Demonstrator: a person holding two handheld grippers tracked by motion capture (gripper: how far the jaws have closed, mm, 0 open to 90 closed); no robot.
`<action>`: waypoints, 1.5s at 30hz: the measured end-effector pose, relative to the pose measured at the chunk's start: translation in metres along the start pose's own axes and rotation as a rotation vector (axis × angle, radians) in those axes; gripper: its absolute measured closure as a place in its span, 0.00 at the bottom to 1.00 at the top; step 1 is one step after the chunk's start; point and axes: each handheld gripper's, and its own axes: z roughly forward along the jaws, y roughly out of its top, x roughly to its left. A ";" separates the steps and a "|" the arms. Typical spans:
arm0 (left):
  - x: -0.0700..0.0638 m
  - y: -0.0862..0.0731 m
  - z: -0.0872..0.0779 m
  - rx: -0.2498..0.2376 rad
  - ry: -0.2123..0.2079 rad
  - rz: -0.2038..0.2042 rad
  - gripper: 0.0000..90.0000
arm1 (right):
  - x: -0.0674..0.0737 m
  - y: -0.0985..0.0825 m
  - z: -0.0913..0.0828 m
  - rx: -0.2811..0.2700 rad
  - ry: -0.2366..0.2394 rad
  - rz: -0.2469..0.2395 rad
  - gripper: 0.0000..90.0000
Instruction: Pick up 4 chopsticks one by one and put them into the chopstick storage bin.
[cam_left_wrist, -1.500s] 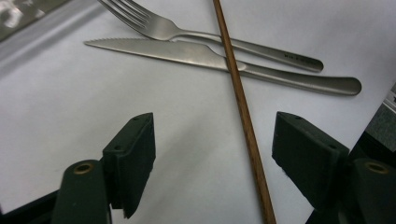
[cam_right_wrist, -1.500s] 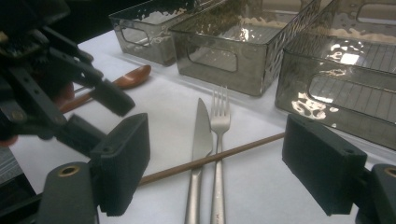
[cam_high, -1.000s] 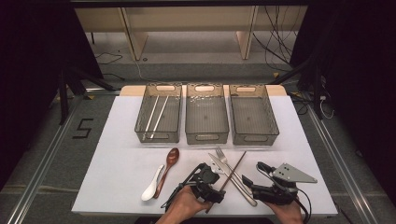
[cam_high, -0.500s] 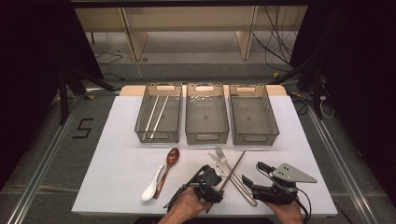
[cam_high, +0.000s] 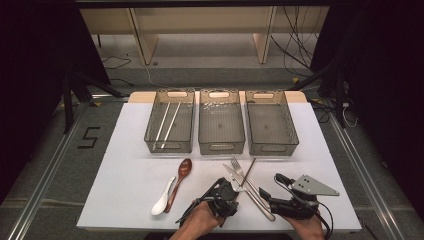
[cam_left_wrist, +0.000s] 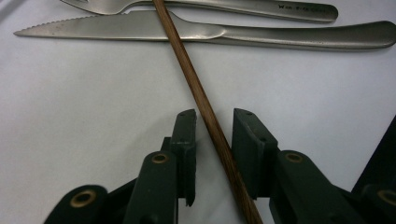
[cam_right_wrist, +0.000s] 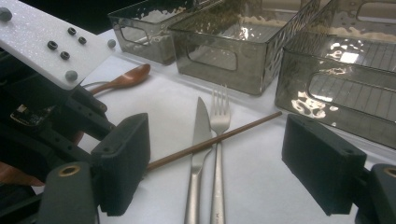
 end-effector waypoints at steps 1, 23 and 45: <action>0.000 0.000 0.000 0.001 0.000 -0.001 0.79 | 0.000 0.000 0.000 -0.001 0.000 -0.001 0.27; 0.001 0.005 0.001 0.019 -0.031 0.004 0.92 | 0.000 0.000 0.000 -0.001 0.002 -0.002 0.27; 0.018 0.007 -0.014 -0.040 -0.043 0.038 0.93 | 0.000 0.001 -0.001 -0.006 0.000 0.000 0.27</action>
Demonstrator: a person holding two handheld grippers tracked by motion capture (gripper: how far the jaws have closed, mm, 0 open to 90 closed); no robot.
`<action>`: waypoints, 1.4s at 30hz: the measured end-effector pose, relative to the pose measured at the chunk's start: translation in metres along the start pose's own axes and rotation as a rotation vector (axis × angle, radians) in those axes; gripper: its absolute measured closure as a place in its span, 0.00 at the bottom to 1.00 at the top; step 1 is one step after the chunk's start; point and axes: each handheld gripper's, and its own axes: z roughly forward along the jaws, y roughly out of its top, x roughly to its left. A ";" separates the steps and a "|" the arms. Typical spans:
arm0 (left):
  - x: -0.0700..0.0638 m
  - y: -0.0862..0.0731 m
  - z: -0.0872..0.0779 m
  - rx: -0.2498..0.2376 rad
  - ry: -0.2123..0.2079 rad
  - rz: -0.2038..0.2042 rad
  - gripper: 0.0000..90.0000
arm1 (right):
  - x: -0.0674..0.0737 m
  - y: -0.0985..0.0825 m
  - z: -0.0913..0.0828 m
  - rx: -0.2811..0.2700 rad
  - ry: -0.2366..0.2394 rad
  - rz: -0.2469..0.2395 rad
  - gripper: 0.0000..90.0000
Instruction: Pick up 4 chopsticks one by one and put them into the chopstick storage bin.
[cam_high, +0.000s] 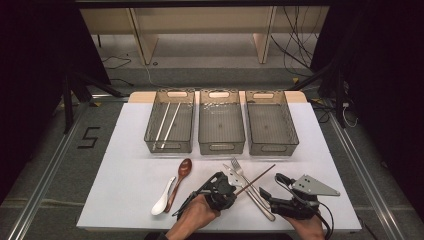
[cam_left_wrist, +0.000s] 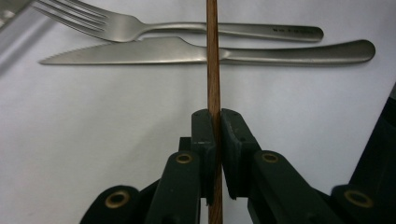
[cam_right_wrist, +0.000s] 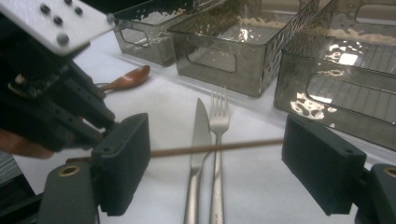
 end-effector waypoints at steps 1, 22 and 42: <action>0.003 0.000 -0.002 -0.012 0.001 -0.005 0.93 | 0.000 0.000 0.000 -0.003 0.000 0.000 0.27; 0.042 0.001 -0.050 -0.146 0.034 -0.082 0.93 | 0.000 0.000 0.000 0.000 0.000 0.000 0.27; 0.098 -0.006 -0.089 -0.257 0.129 -0.204 0.93 | 0.001 0.000 0.001 0.002 0.000 0.002 0.27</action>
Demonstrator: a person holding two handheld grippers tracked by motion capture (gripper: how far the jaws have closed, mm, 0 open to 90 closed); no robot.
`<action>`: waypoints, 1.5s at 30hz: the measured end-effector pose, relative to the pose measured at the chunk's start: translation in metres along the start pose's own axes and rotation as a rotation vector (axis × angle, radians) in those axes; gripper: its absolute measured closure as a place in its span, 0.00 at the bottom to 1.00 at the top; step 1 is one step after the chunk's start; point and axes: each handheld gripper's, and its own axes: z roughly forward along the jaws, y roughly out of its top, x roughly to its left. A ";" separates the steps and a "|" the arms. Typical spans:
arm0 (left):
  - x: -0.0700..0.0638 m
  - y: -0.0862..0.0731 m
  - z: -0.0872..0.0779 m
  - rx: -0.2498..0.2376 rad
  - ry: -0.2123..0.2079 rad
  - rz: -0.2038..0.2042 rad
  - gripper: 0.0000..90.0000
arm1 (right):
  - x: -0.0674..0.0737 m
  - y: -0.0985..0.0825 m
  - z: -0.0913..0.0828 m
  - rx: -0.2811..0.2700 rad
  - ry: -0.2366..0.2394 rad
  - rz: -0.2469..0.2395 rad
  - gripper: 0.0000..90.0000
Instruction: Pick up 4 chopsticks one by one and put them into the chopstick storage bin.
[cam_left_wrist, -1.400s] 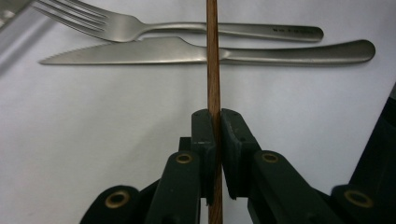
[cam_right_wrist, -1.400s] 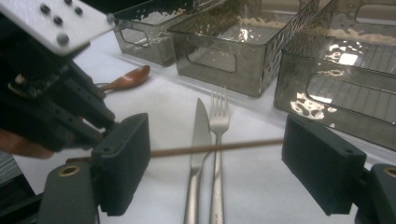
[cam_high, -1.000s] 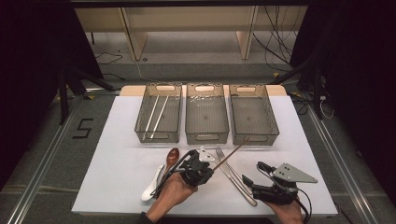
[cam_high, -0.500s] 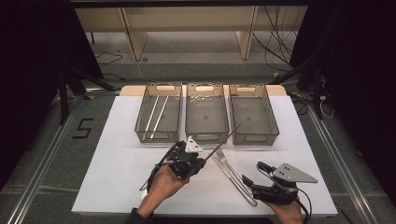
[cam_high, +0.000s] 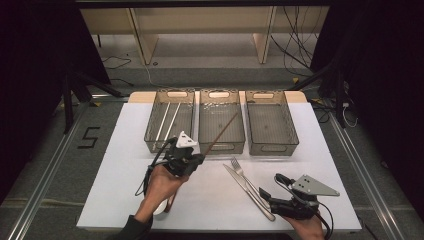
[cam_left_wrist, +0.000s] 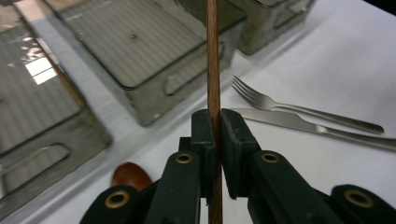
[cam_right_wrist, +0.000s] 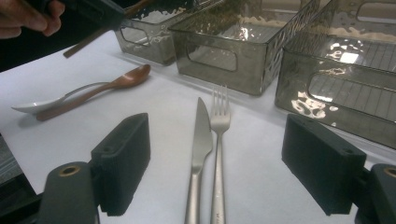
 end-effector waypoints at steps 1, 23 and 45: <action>0.005 0.001 -0.001 -0.005 0.008 -0.007 0.93 | 0.000 0.000 0.000 0.001 0.001 0.000 0.27; 0.082 0.031 -0.006 -0.064 0.140 -0.102 0.93 | 0.000 0.000 0.000 0.002 0.001 0.003 0.27; 0.131 0.045 0.016 -0.051 0.209 -0.172 0.93 | -0.001 0.000 0.000 0.004 0.004 0.007 0.27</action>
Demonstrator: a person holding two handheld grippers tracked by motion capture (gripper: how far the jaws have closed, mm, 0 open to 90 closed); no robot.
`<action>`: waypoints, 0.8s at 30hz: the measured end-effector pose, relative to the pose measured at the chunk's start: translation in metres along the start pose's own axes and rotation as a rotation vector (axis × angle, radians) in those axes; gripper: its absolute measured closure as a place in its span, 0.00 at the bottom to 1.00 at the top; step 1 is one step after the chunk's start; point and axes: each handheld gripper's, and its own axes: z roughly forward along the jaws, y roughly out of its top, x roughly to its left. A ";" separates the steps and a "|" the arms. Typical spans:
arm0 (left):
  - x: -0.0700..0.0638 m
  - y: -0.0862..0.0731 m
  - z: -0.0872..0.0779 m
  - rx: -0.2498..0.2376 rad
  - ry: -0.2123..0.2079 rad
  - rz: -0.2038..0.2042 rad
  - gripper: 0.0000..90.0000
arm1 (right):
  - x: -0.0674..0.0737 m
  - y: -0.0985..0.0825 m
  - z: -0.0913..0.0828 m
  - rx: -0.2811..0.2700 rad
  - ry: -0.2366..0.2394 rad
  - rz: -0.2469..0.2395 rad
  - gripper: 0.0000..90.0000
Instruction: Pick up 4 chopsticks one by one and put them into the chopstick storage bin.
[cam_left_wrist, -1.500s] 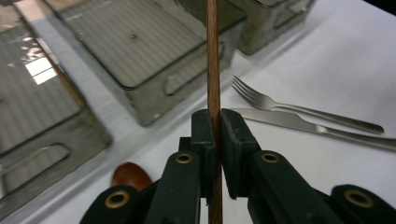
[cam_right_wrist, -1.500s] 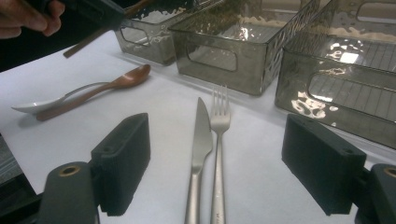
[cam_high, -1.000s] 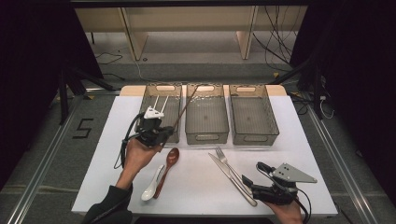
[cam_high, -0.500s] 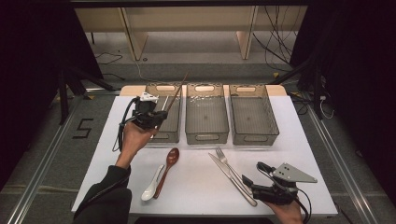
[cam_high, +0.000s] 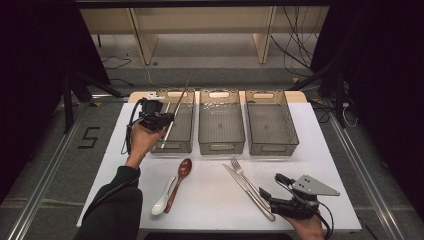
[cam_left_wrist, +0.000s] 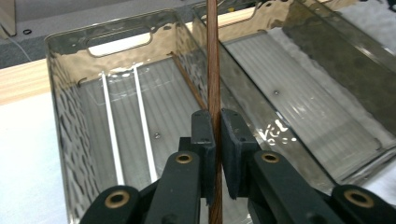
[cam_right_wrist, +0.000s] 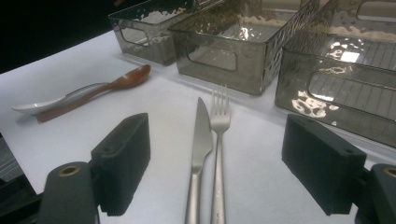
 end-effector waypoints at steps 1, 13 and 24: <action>0.001 0.000 0.001 0.001 0.007 0.001 0.93 | 0.000 0.000 0.000 0.000 0.000 0.001 0.27; 0.015 -0.003 0.009 0.014 0.043 -0.016 0.93 | 0.000 0.000 0.000 -0.001 0.003 0.000 0.27; 0.028 -0.008 0.013 0.024 0.072 -0.018 0.93 | 0.000 0.000 0.000 -0.001 0.003 0.001 0.27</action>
